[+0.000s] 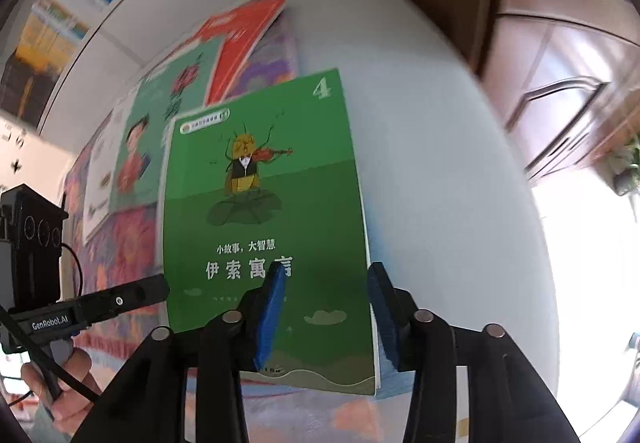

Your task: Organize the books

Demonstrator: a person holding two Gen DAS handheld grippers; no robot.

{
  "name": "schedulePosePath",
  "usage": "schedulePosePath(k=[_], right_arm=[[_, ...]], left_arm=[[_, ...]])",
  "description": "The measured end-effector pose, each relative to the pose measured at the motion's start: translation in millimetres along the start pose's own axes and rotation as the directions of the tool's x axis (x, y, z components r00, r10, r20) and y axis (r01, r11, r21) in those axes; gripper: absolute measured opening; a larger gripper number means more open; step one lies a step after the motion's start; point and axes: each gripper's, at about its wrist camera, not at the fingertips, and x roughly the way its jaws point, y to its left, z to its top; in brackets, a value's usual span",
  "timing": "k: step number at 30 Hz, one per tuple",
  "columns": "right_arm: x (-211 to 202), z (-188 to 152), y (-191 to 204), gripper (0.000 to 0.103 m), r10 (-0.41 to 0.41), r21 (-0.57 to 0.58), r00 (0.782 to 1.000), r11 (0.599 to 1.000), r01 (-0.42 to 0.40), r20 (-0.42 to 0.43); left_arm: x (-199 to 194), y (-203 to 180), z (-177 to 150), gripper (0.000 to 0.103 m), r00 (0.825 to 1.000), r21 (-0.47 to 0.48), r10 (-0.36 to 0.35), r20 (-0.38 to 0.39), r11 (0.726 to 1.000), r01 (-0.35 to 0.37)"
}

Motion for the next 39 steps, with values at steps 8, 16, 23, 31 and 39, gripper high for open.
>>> schedulePosePath(k=[8, 16, 23, 31, 39], right_arm=[[32, -19, 94, 0.044, 0.144, -0.135, 0.984, 0.978, -0.157, -0.102], [73, -28, 203, 0.045, 0.169, -0.282, 0.969, 0.935, -0.216, -0.183], [86, -35, 209, 0.044, 0.201, -0.197, 0.956, 0.950, -0.244, -0.213], [82, -47, 217, 0.046, 0.161, -0.240, 0.967, 0.949, -0.207, -0.197], [82, -40, 190, 0.046, 0.286, -0.096, 0.936, 0.946, -0.310, -0.206]], left_arm=[[-64, 85, -38, 0.030, 0.997, -0.157, 0.044, 0.067, 0.987, -0.033], [-124, 150, -58, 0.030, 0.974, -0.301, 0.103, 0.203, 0.953, -0.038], [-131, 168, -63, 0.030, 0.974, -0.308, 0.120, 0.194, 0.950, -0.055], [-130, 154, -56, 0.031, 0.972, -0.237, 0.175, 0.159, 0.962, -0.134], [-168, 116, -61, 0.031, 0.951, -0.152, -0.046, 0.306, 0.984, 0.096]])
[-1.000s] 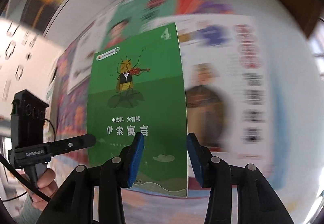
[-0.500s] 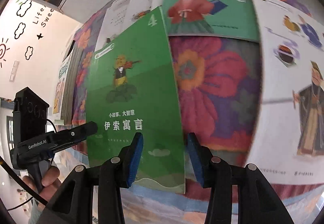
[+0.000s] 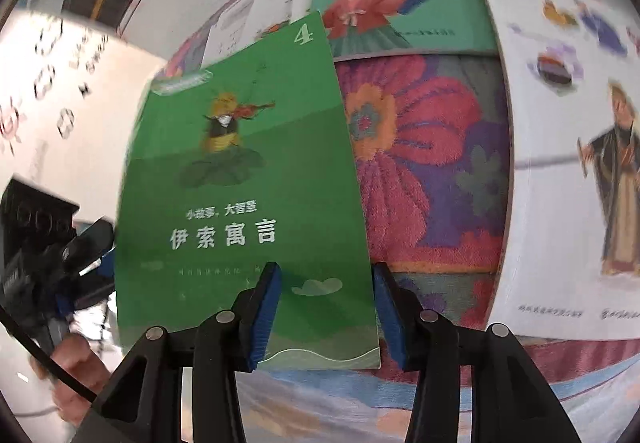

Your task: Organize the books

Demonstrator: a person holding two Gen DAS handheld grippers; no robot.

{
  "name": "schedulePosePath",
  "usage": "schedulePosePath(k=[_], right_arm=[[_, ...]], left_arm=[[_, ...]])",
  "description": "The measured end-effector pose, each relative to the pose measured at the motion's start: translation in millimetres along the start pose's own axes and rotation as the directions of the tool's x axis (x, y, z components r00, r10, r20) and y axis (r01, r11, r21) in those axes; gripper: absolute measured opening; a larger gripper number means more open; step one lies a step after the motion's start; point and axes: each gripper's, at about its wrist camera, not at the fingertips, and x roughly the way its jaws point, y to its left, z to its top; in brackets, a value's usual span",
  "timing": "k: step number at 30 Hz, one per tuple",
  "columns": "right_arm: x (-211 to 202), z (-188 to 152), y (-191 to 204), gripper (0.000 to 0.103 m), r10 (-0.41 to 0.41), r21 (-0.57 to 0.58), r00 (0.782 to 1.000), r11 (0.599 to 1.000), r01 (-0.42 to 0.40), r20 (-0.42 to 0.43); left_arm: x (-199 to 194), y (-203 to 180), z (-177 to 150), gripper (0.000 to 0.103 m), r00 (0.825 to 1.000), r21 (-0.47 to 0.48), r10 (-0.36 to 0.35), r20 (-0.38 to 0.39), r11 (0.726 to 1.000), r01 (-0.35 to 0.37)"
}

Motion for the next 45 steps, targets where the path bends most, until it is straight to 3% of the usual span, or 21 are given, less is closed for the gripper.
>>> schedulePosePath(k=[2, 5, 8, 10, 12, 15, 18, 21, 23, 25, 26, 28, 30, 32, 35, 37, 42, 45], right_arm=[[0, 0, -2, 0.046, 0.008, 0.010, 1.000, 1.000, -0.008, 0.000], [-1, -1, 0, 0.046, -0.008, -0.009, 1.000, 1.000, 0.008, 0.000], [-2, -1, -1, 0.046, -0.010, -0.008, 1.000, 1.000, 0.010, 0.003], [0, 0, -2, 0.048, 0.002, 0.003, 1.000, 1.000, -0.002, -0.002], [-1, 2, -5, 0.052, 0.036, 0.034, 0.999, 0.999, -0.035, -0.014], [-5, 1, -22, 0.058, 0.144, 0.130, 0.989, 0.982, -0.139, -0.027], [-5, 0, -46, 0.070, 0.295, 0.258, 0.956, 0.923, -0.284, -0.001], [1, -2, -66, 0.071, 0.407, 0.352, 0.912, 0.849, -0.395, 0.044], [4, -2, -73, 0.070, 0.463, 0.383, 0.883, 0.803, -0.456, 0.079], [2, 2, -75, 0.061, 0.495, 0.382, 0.862, 0.781, -0.495, 0.104], [0, 2, -74, 0.046, 0.504, 0.376, 0.857, 0.777, -0.505, 0.109], [-1, 6, -63, 0.039, 0.466, 0.350, 0.878, 0.808, -0.473, 0.111], [-11, 4, -53, 0.033, 0.406, 0.292, 0.907, 0.859, -0.420, 0.111], [-22, 7, -33, 0.031, 0.294, 0.191, 0.950, 0.931, -0.310, 0.107], [-31, 6, 16, 0.031, 0.072, -0.055, 0.989, 0.996, -0.065, 0.128], [-37, 0, 49, 0.031, -0.034, -0.203, 0.984, 0.977, 0.069, 0.173], [-58, -15, 81, 0.029, -0.081, -0.332, 0.958, 0.927, 0.174, 0.276], [-73, -25, 94, 0.029, -0.066, -0.379, 0.945, 0.905, 0.192, 0.321]], left_arm=[[11, -10, -2, 0.030, 0.998, 0.053, 0.070, -0.009, 0.996, -0.069], [30, -14, -4, 0.020, 0.990, 0.075, 0.142, -0.011, 0.987, -0.141], [45, -10, -5, 0.013, 0.990, 0.044, 0.141, -0.021, 0.989, -0.140], [47, -3, -4, 0.011, 0.995, -0.003, 0.097, -0.028, 0.995, -0.097], [42, 6, -2, 0.010, 0.999, -0.072, -0.011, -0.034, 0.997, 0.009], [32, 15, 5, 0.010, 0.992, -0.151, -0.124, -0.016, 0.981, 0.120], [32, 20, 13, 0.010, 0.981, -0.192, -0.193, -0.018, 0.964, 0.186], [40, 25, 14, 0.010, 0.960, -0.258, -0.280, -0.033, 0.930, 0.262], [44, 25, 13, 0.010, 0.957, -0.271, -0.288, -0.038, 0.925, 0.267], [50, 25, 10, 0.010, 0.955, -0.284, -0.293, -0.053, 0.921, 0.267], [49, 26, 9, 0.010, 0.958, -0.286, -0.283, -0.053, 0.923, 0.257], [48, 27, 9, 0.010, 0.970, -0.269, -0.236, -0.065, 0.940, 0.211], [46, 23, 9, 0.010, 0.986, -0.211, -0.143, -0.085, 0.970, 0.122], [44, 9, 7, 0.012, 0.995, -0.101, -0.020, -0.094, 0.995, 0.010], [40, -12, 5, 0.013, 0.992, 0.028, 0.107, -0.065, 0.994, -0.106], [35, -23, 4, 0.014, 0.985, 0.089, 0.168, -0.034, 0.982, -0.164], [6, -50, 2, 0.017, 0.979, 0.185, 0.194, 0.061, 0.962, -0.202], [-10, -68, -2, 0.018, 0.961, 0.229, 0.245, 0.129, 0.935, -0.270]])
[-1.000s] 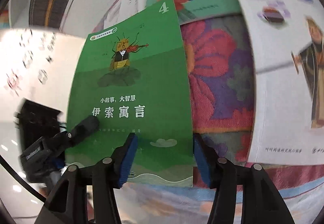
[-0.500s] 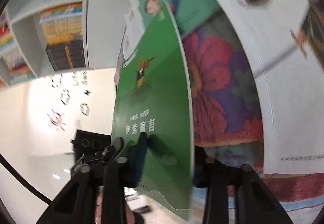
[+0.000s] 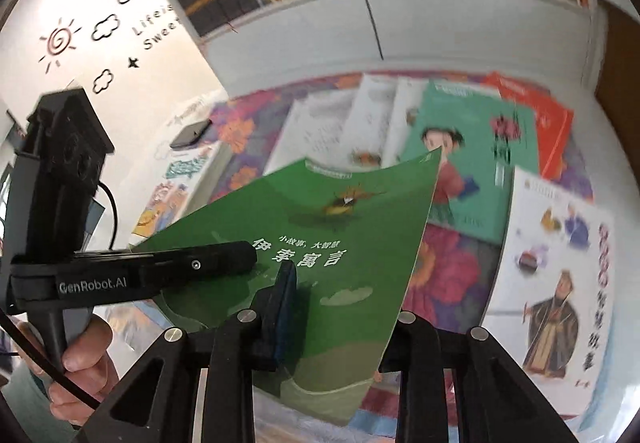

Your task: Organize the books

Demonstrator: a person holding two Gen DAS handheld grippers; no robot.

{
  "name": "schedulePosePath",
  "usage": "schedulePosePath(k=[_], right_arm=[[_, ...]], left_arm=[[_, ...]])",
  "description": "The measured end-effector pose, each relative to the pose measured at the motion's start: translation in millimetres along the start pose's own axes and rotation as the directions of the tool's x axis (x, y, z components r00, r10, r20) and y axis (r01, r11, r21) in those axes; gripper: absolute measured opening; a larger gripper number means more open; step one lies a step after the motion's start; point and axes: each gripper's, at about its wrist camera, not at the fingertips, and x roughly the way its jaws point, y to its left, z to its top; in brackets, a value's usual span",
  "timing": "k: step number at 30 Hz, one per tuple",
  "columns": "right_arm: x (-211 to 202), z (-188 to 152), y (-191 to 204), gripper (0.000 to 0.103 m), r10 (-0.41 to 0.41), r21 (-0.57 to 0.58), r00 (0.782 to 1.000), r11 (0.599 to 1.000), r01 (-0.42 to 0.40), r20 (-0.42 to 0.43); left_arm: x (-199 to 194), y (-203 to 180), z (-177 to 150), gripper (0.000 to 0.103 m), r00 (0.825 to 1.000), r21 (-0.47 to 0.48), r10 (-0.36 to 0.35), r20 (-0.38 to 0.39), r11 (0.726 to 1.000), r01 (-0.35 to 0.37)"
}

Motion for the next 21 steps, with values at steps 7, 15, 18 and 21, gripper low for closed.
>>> schedulePosePath(k=[7, 15, 18, 21], right_arm=[[-22, 27, 42, 0.029, 0.061, -0.136, 0.995, 0.989, -0.049, 0.080], [12, 59, 136, 0.029, 0.138, -0.206, 0.987, 0.972, -0.118, 0.085], [45, 64, 179, 0.029, 0.152, -0.179, 0.986, 0.974, -0.138, 0.066], [77, 66, 207, 0.029, 0.162, -0.164, 0.986, 0.974, -0.154, 0.037]], left_arm=[[-63, 14, -3, 0.018, 0.989, -0.059, 0.036, 0.145, 0.998, -0.028], [-131, 101, 5, 0.018, 0.973, -0.113, 0.067, 0.221, 0.993, -0.043], [-147, 145, 10, 0.018, 0.976, -0.126, 0.076, 0.203, 0.991, -0.051], [-152, 182, 13, 0.018, 0.979, -0.125, 0.105, 0.176, 0.989, -0.084]])
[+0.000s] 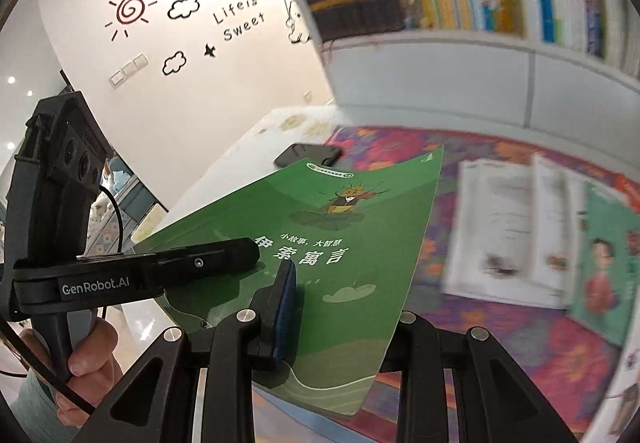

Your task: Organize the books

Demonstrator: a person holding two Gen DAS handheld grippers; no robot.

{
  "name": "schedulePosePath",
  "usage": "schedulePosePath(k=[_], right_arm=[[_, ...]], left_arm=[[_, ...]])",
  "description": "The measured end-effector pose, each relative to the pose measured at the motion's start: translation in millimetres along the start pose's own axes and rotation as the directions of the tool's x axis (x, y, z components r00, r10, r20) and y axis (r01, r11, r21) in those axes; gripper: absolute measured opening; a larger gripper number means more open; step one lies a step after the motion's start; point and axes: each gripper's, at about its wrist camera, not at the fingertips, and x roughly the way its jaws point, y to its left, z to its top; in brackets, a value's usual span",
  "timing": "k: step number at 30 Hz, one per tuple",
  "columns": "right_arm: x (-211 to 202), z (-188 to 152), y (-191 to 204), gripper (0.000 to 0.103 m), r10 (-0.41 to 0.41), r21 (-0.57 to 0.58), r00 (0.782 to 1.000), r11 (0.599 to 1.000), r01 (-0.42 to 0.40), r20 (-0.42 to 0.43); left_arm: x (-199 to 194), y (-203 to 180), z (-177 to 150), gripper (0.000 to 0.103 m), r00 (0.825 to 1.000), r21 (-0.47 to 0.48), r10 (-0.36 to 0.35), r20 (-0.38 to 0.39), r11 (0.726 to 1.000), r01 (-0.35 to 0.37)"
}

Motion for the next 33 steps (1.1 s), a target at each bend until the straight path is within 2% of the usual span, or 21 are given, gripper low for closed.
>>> schedulePosePath(k=[3, 5, 7, 10, 13, 16, 21, 26, 30, 32, 33], right_arm=[[38, 3, 14, 0.029, 0.007, 0.046, 0.999, 0.999, -0.006, -0.040], [61, 3, 16, 0.029, 0.006, 0.099, 0.998, 0.995, 0.001, -0.063], [77, 0, 15, 0.029, -0.009, 0.143, 0.996, 0.989, 0.021, -0.087], [95, -4, 14, 0.029, -0.030, 0.173, 0.993, 0.984, 0.049, -0.115], [109, -4, 13, 0.030, -0.040, 0.190, 0.988, 0.979, 0.068, -0.148], [117, -6, 10, 0.030, -0.029, 0.218, 0.985, 0.974, 0.066, -0.170], [128, -10, 21, 0.030, -0.028, 0.191, 0.979, 0.979, 0.067, -0.201], [137, -16, 27, 0.030, -0.009, 0.190, 0.973, 0.980, 0.054, -0.232], [140, -19, 21, 0.032, 0.001, 0.220, 0.966, 0.974, 0.057, -0.257], [144, -22, 18, 0.033, 0.021, 0.228, 0.955, 0.972, 0.050, -0.297], [148, -24, 18, 0.039, 0.028, 0.227, 0.944, 0.973, 0.049, -0.327]], left_arm=[[10, 31, 6, 0.018, 0.999, -0.003, 0.010, -0.037, 1.000, -0.010], [23, 52, 10, 0.018, 0.997, -0.029, -0.011, -0.070, 1.000, 0.009], [35, 65, 12, 0.019, 0.995, -0.040, -0.017, -0.099, 0.999, 0.013], [48, 80, 12, 0.027, 0.992, -0.066, -0.015, -0.126, 0.998, 0.007], [55, 99, 10, 0.027, 0.989, -0.114, -0.045, -0.143, 0.993, 0.029], [59, 113, 8, 0.027, 0.987, -0.144, -0.043, -0.156, 0.989, 0.021], [57, 128, 4, 0.026, 0.987, -0.167, 0.008, -0.160, 0.985, -0.036], [59, 137, 1, 0.026, 0.985, -0.190, 0.013, -0.172, 0.981, -0.046], [56, 140, -3, 0.024, 0.983, -0.186, 0.070, -0.170, 0.977, -0.102], [50, 145, -4, 0.024, 0.985, -0.209, 0.074, -0.153, 0.972, -0.106], [47, 147, -3, 0.024, 0.986, -0.217, 0.082, -0.146, 0.970, -0.113]])
